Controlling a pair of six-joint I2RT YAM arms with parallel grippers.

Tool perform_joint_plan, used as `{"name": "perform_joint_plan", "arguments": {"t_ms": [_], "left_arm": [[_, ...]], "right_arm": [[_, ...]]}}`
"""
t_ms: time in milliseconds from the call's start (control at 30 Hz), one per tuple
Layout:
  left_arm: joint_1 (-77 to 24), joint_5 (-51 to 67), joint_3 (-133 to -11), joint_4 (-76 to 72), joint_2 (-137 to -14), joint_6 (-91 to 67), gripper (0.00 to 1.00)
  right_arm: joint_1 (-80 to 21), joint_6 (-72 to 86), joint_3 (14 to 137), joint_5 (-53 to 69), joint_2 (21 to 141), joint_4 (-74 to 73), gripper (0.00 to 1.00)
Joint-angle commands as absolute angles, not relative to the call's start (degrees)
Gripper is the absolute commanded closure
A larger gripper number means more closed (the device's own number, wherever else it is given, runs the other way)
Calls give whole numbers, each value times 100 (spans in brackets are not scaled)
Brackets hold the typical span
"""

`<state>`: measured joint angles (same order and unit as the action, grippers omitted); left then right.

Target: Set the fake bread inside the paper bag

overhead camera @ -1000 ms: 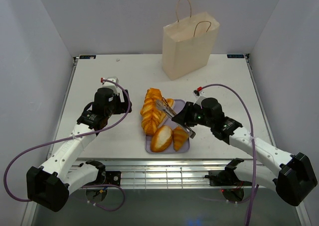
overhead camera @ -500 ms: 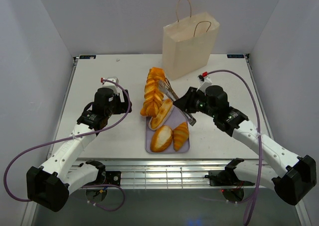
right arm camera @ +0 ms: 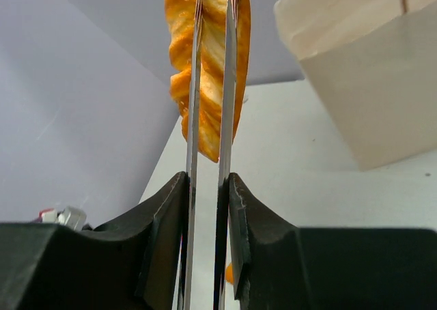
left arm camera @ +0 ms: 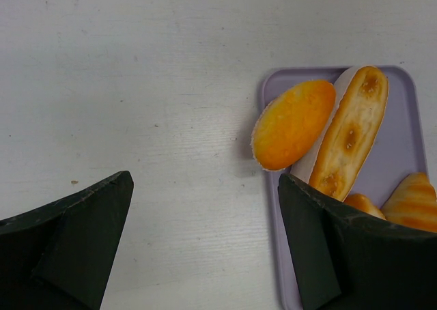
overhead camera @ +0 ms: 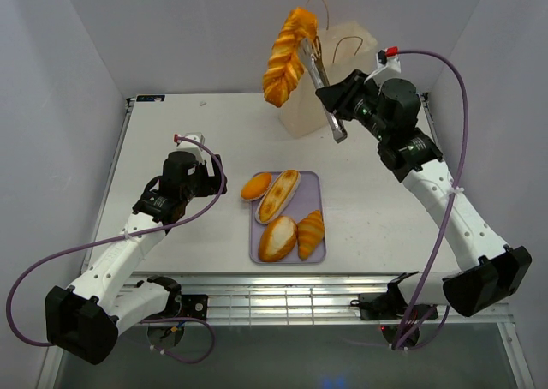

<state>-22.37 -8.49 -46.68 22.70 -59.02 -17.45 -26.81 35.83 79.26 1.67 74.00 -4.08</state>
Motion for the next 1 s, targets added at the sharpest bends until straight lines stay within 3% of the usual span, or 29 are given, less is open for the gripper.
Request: {"name": "perform_joint_plan", "arguments": {"t_ms": [0, 233, 967], "left_arm": [[-2276, -923, -4834, 2268, -5748, -1749, 2], [-2276, -914, -4834, 2259, -5748, -1749, 2], [-2294, -703, -4825, 2232, -5853, -1749, 2]], "right_arm": [[-2312, 3472, 8742, -113, 7724, 97, 76], [-1785, 3454, 9685, -342, 8340, 105, 76], [-1529, 3700, 10204, -633, 9571, 808, 74]]}}
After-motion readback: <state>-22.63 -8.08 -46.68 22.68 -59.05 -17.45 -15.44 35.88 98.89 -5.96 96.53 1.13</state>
